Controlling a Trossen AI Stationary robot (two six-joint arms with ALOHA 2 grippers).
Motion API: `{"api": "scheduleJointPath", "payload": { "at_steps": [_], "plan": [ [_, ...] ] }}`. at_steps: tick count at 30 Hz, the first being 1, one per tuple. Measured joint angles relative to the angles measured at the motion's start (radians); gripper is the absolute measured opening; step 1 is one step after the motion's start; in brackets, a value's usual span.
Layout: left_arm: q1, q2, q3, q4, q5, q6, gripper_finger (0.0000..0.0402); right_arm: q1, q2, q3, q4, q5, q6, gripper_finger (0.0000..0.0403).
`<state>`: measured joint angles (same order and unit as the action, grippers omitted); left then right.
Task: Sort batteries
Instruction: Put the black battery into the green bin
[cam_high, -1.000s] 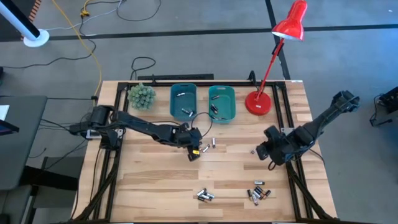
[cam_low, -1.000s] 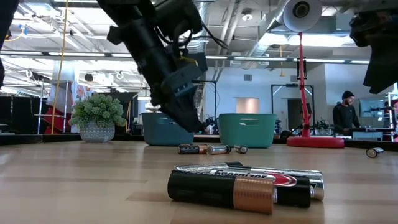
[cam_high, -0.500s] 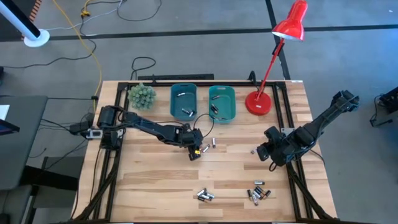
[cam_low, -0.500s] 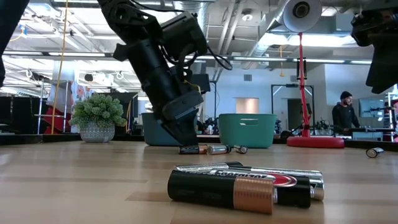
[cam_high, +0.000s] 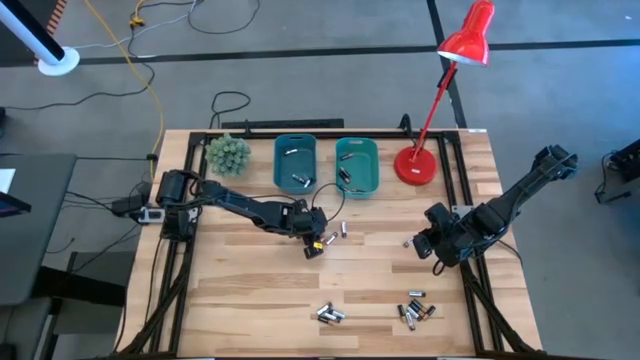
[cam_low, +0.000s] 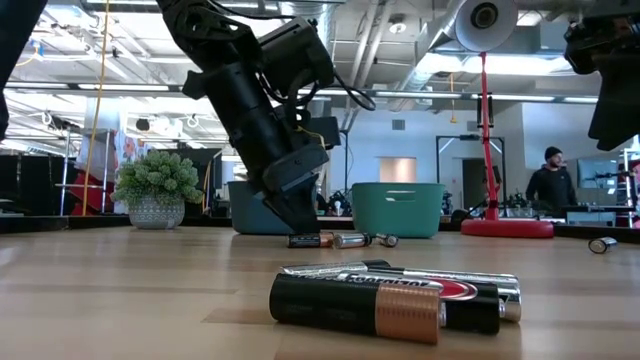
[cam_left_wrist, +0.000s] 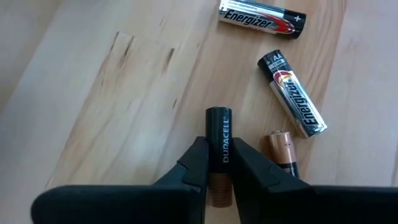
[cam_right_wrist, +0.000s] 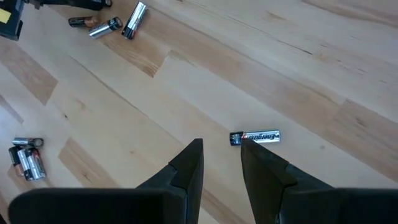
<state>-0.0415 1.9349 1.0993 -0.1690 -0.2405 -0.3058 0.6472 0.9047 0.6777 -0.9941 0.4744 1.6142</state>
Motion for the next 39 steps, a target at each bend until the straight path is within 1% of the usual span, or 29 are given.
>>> {"api": "scheduleJointPath", "payload": {
  "at_steps": [3, 7, 11, 13, 16, 19, 21, 24, 28, 33, 39],
  "plan": [
    [0.002, -0.035, -0.004, -0.012, -0.002, -0.009, 0.0038, 0.000, 0.000, 0.000, 0.000, 0.000, -0.001, 0.0124],
    [0.008, -0.119, -0.004, -0.008, -0.015, -0.011, 0.0038, -0.001, 0.000, 0.000, -0.003, 0.000, -0.003, 0.0124],
    [0.039, -0.191, 0.009, -0.059, -0.008, -0.076, 0.0038, -0.002, 0.000, 0.000, -0.025, 0.000, 0.000, 0.0124],
    [0.069, -0.208, 0.050, -0.126, -0.009, -0.051, 0.0038, -0.009, 0.000, 0.000, -0.027, 0.003, 0.001, 0.0124],
    [0.125, -0.213, 0.161, -0.212, -0.006, 0.048, 0.0038, -0.031, 0.000, 0.000, -0.025, 0.022, 0.001, 0.0124],
    [0.194, -0.198, 0.261, -0.235, 0.007, 0.150, 0.0038, -0.063, 0.000, 0.000, -0.027, 0.026, 0.000, 0.0124],
    [0.253, -0.184, 0.323, -0.239, 0.038, 0.218, 0.0038, -0.085, 0.000, 0.000, -0.025, 0.026, 0.002, 0.0124],
    [0.340, -0.132, 0.426, -0.242, 0.109, 0.301, 0.0038, -0.120, 0.001, 0.000, -0.020, 0.026, 0.001, 0.0124],
    [0.416, -0.013, 0.569, -0.284, 0.211, 0.380, 0.0038, -0.162, 0.019, 0.001, -0.019, 0.026, 0.009, 0.0124],
    [0.449, 0.159, 0.756, -0.359, 0.306, 0.473, 0.0038, -0.202, 0.059, 0.001, -0.012, 0.025, 0.018, 0.0124],
    [0.454, 0.357, 0.937, -0.448, 0.342, 0.538, 0.0038, -0.217, 0.089, 0.001, -0.006, 0.024, 0.084, 0.0124]
  ]
}}
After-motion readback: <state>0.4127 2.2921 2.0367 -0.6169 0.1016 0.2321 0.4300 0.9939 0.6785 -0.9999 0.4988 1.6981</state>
